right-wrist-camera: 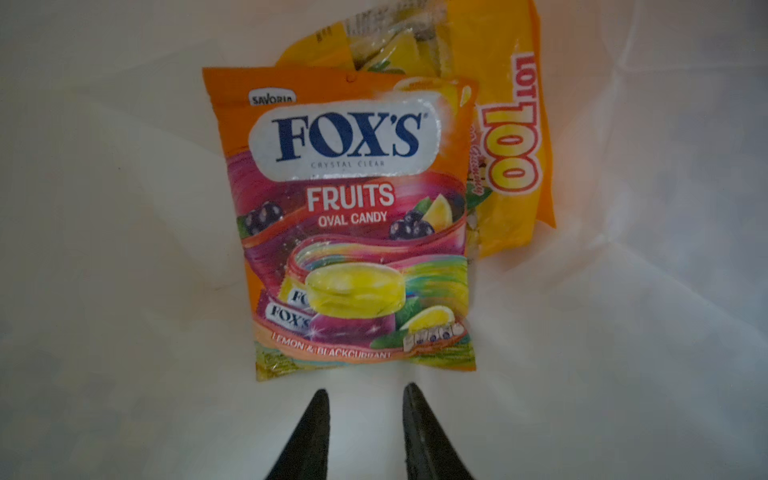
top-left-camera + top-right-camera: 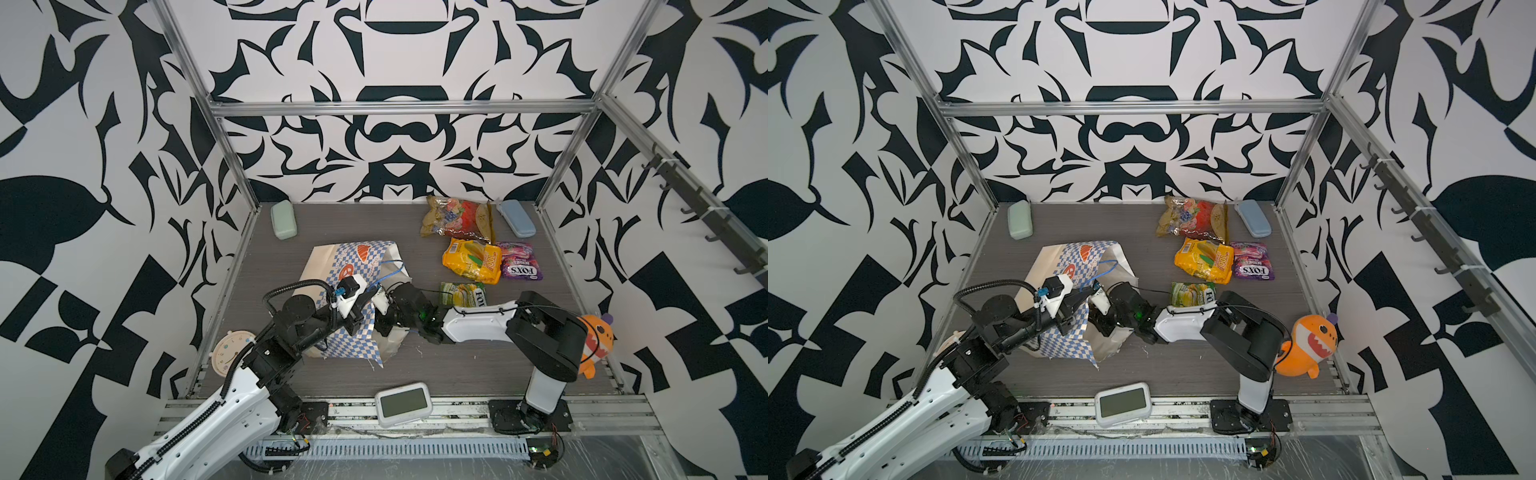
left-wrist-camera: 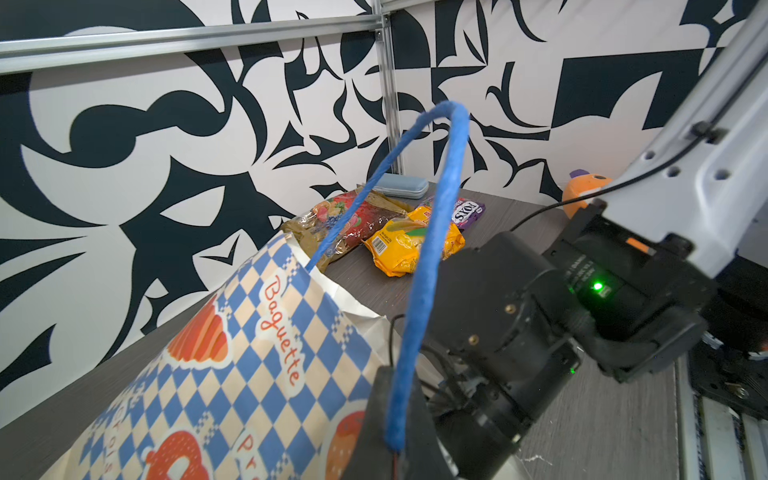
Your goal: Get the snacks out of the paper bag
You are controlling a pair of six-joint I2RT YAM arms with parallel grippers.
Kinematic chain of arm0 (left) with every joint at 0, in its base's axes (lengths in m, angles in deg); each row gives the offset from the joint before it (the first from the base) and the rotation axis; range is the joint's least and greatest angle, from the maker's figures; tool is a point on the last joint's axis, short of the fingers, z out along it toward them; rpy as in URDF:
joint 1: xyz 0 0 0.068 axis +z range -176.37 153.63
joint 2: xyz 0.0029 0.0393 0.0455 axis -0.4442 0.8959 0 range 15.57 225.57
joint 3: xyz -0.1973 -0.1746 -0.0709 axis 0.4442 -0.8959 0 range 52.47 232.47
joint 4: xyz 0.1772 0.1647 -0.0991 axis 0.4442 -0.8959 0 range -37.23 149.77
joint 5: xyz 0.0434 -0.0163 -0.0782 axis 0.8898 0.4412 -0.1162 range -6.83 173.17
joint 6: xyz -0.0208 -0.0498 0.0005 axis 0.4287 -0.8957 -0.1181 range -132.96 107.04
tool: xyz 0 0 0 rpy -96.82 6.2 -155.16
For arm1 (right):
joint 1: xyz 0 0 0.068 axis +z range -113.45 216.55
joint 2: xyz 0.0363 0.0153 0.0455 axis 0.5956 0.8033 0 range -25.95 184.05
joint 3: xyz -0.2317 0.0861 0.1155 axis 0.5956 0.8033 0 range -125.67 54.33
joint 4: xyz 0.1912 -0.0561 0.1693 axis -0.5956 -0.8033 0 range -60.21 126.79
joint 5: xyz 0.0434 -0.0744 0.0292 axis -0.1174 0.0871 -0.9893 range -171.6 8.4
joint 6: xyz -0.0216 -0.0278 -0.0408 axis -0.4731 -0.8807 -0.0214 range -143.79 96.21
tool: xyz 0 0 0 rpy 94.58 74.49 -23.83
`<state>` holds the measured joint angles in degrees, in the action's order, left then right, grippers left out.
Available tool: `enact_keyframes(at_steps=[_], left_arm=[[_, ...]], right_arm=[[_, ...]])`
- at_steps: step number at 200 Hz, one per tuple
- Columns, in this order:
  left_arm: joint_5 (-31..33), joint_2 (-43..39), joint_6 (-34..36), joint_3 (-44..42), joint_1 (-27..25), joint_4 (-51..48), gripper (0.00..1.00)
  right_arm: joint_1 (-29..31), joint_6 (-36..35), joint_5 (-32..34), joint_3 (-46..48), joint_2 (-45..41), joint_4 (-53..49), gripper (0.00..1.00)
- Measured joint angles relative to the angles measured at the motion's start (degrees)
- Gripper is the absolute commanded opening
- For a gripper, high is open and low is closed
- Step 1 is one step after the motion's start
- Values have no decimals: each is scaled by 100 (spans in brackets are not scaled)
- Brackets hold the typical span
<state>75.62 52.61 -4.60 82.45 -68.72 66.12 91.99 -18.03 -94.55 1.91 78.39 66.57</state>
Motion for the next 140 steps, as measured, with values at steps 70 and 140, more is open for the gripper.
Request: enact_keyframes(at_steps=[70,140], left_arm=[[-186,-122,-83,0,2,24,0],[-35,-297,-105,-2,70,0,0]], right_arm=[[-83,-590,376,-1685,1390,177,87],[-411,-400,308,-2914,2275,26,73]])
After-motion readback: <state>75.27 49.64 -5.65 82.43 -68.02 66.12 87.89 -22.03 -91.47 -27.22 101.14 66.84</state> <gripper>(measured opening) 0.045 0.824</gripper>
